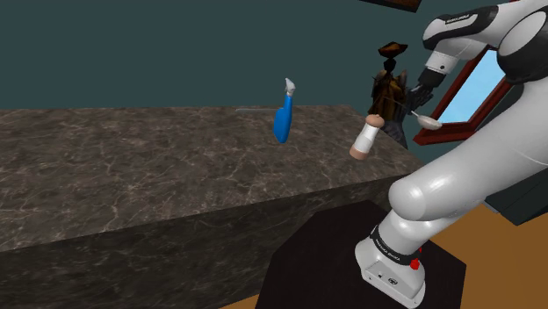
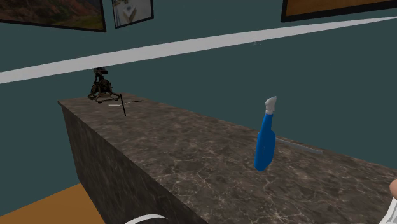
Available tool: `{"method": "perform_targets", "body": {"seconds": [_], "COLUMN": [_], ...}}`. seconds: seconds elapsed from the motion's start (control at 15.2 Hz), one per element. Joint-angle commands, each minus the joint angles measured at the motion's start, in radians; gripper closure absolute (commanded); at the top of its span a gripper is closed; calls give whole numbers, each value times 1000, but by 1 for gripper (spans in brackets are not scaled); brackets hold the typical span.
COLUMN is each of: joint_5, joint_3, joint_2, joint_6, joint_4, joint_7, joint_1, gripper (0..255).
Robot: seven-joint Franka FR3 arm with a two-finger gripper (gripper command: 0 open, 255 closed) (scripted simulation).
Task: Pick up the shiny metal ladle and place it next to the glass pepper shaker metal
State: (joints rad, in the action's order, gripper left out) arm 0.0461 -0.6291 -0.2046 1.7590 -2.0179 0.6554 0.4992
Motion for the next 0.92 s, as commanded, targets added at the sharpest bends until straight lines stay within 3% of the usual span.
{"method": "perform_targets", "body": {"seconds": [0.0, 0.86], "joint_5": [-3, -25], "joint_3": [-2, -22], "joint_2": [6, 54], "joint_6": [26, 201], "joint_4": [-21, -156], "joint_7": [2, 31], "joint_1": [-1, 1], "gripper": [255, 255]}}
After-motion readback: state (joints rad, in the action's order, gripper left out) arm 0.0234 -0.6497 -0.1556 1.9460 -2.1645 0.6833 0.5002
